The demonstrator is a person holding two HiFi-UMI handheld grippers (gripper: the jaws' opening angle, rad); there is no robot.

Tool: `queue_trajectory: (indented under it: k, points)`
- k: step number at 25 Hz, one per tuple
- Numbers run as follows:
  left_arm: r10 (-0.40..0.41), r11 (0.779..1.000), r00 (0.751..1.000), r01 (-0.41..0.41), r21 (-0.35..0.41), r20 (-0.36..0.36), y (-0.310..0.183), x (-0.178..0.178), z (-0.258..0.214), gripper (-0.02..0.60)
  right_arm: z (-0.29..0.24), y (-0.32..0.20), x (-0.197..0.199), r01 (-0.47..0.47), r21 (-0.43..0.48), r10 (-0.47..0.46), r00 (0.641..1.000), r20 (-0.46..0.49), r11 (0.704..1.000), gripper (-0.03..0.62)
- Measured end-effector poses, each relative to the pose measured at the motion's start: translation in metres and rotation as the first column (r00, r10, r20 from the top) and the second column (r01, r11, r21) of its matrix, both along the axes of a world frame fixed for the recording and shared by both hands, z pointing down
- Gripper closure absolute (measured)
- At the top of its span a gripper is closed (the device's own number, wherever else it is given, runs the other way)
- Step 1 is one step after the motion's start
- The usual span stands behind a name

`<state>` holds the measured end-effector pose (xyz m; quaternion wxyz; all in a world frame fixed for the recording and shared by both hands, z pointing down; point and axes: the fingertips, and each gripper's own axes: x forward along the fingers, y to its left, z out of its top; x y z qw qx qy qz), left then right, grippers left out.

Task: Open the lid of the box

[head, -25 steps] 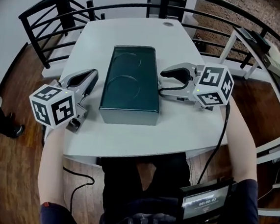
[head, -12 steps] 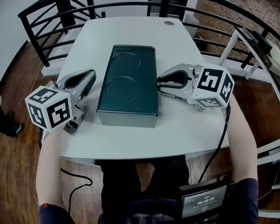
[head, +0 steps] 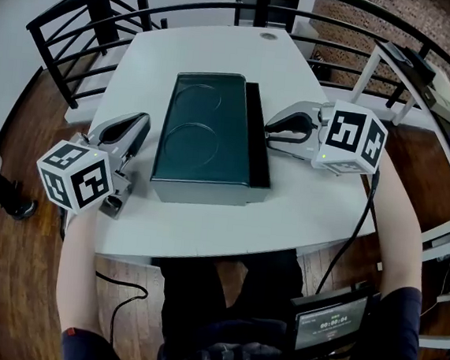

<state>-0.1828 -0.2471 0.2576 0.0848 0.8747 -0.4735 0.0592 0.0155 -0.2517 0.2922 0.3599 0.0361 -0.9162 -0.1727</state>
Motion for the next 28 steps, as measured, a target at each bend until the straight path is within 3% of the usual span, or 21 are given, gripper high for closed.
queue_trajectory:
  k: [9,16,18,22,28]
  points:
    - [0.000,1.000,1.000,0.000,-0.001,-0.003,-0.002,0.000,0.003,0.568,0.004,-0.009,0.068,-0.109,0.021,0.110,0.991,-0.081,0.994,0.520]
    - [0.002,1.000,1.000,-0.002,-0.003,-0.007,-0.003,-0.009,0.007,0.568,0.005,-0.013,0.090,-0.165,0.026,0.167,0.983,-0.080,0.986,0.531]
    - [0.005,1.000,1.000,-0.005,-0.001,-0.010,-0.003,-0.009,0.006,0.567,0.005,-0.017,0.095,-0.184,0.058,0.189,0.977,-0.096,0.981,0.591]
    - [0.014,1.000,1.000,-0.014,0.001,-0.013,-0.003,-0.012,0.006,0.566,-0.011,-0.023,0.103,-0.235,0.048,0.236,0.972,0.001,0.971,0.591]
    - [0.011,1.000,1.000,-0.011,0.002,-0.011,-0.004,-0.009,0.007,0.568,-0.021,-0.027,0.126,-0.305,0.071,0.303,0.952,0.040,0.950,0.591]
